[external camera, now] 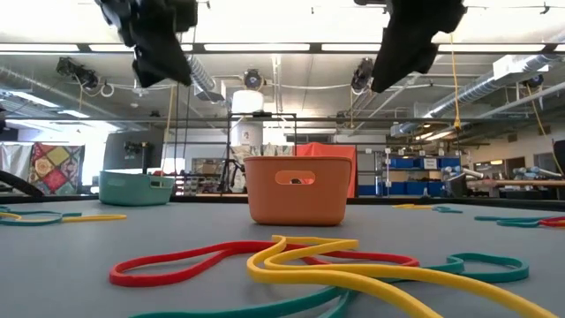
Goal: Sort rubber bands into baskets
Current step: Put the red rubber band into the green bin
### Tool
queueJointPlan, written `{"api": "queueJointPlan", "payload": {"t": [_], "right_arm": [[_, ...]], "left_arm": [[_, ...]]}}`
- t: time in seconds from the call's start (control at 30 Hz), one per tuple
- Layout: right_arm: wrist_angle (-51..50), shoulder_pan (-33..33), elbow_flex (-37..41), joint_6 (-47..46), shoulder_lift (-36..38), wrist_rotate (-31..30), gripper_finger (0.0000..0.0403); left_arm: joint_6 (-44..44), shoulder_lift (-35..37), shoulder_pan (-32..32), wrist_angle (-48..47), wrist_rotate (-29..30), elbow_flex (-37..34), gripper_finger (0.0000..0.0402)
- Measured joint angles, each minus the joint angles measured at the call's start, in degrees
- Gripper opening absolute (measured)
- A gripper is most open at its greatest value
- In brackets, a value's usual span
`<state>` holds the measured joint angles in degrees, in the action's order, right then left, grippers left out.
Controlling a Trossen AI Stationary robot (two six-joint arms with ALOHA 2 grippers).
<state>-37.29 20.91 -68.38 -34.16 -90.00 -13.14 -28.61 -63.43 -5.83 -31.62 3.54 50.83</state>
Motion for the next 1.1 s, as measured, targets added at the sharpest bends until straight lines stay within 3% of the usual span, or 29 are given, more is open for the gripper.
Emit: {"api": "queueJointPlan", "payload": {"t": [0.27,0.6,0.83,1.1], "right_arm": [[-7.4,1.4,0.0,-3.0,0.0,-5.7,0.0133],[-13.4,4.8,0.0,-7.9,0.0,-5.0,0.0133],[-18.7,7.9,0.0,-13.3,0.0,-5.7,0.0133],[-19.5,10.8,0.0,-16.4,0.0,-5.5,0.0133]], "left_arm": [[-9.0,-13.0,-15.2,16.5,8.0,0.0,0.0092],[-16.8,-30.2,-22.6,38.0,12.5,0.0,0.0092],[-14.3,-40.0,-26.3,41.6,11.7,3.7,0.0092],[-9.7,-49.7,-28.4,37.7,11.5,12.4,0.0092]]}}
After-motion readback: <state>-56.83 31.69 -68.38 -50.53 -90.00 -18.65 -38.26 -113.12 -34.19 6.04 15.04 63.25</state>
